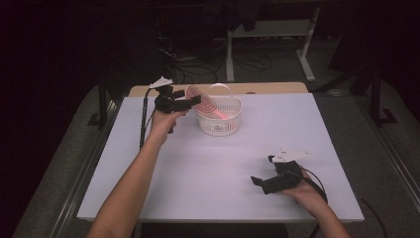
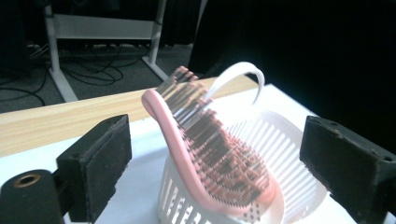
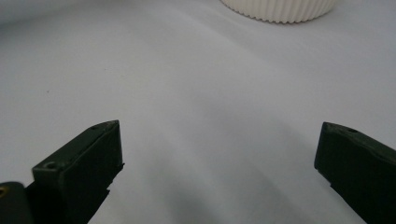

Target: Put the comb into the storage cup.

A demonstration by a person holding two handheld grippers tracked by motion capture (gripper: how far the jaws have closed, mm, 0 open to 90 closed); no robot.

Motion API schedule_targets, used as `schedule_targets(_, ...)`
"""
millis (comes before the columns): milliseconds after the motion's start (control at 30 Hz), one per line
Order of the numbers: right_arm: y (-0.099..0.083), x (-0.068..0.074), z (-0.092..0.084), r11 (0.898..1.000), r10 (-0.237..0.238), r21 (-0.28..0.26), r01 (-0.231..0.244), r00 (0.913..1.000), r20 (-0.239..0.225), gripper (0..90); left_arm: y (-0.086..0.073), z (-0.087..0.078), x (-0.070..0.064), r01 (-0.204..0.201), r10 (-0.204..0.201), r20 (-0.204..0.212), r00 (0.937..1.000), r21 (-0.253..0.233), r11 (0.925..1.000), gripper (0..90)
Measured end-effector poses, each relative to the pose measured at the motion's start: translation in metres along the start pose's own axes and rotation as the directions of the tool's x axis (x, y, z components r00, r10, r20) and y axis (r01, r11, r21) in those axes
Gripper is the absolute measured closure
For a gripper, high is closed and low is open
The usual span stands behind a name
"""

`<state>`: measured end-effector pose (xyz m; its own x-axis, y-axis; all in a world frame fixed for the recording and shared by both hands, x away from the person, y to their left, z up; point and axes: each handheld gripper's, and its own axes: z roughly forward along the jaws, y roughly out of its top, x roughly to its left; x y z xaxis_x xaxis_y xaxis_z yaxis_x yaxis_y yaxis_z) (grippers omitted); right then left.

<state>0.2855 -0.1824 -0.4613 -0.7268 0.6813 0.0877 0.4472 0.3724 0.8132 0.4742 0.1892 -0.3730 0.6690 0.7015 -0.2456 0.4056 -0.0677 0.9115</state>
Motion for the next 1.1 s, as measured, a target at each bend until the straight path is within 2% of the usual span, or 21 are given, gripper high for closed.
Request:
schedule_targets(200, 0.000, 0.000, -0.001, 1.000, -0.001, -0.001, 0.001, 1.0000, 0.003, 0.5, -0.001, -0.005, -0.004, -0.066, 0.065, 0.015, 0.9977, 0.053, 0.9964, 3.4)
schedule_targets(333, 0.001, 0.000, -0.001, 1.000, -0.001, -0.002, 0.001, 1.0000, 0.004, 0.5, -0.003, -0.009, -0.006, -0.104, 0.103, 0.017, 0.9945, 0.070, 0.9920, 2.0)
schedule_targets(733, 0.000, 0.000, -0.002, 1.000, 0.004, -0.004, -0.004, 1.0000, 0.005, 0.6, -0.010, -0.028, -0.009, -0.158, 0.156, 0.027, 0.9874, 0.091, 0.9833, 0.0)
schedule_targets(900, 0.000, 0.000, -0.002, 1.000, 0.006, -0.004, -0.006, 1.0000, 0.008, 0.6, -0.017, -0.038, -0.013, -0.182, 0.179, 0.040, 0.9831, 0.109, 0.9772, 0.0)
schedule_targets(1100, 0.000, -0.001, -0.002, 1.000, 0.004, -0.003, -0.004, 0.9999, 0.010, 0.5, -0.026, -0.049, -0.016, -0.194, 0.188, 0.059, 0.9804, 0.122, 0.9734, 0.0)
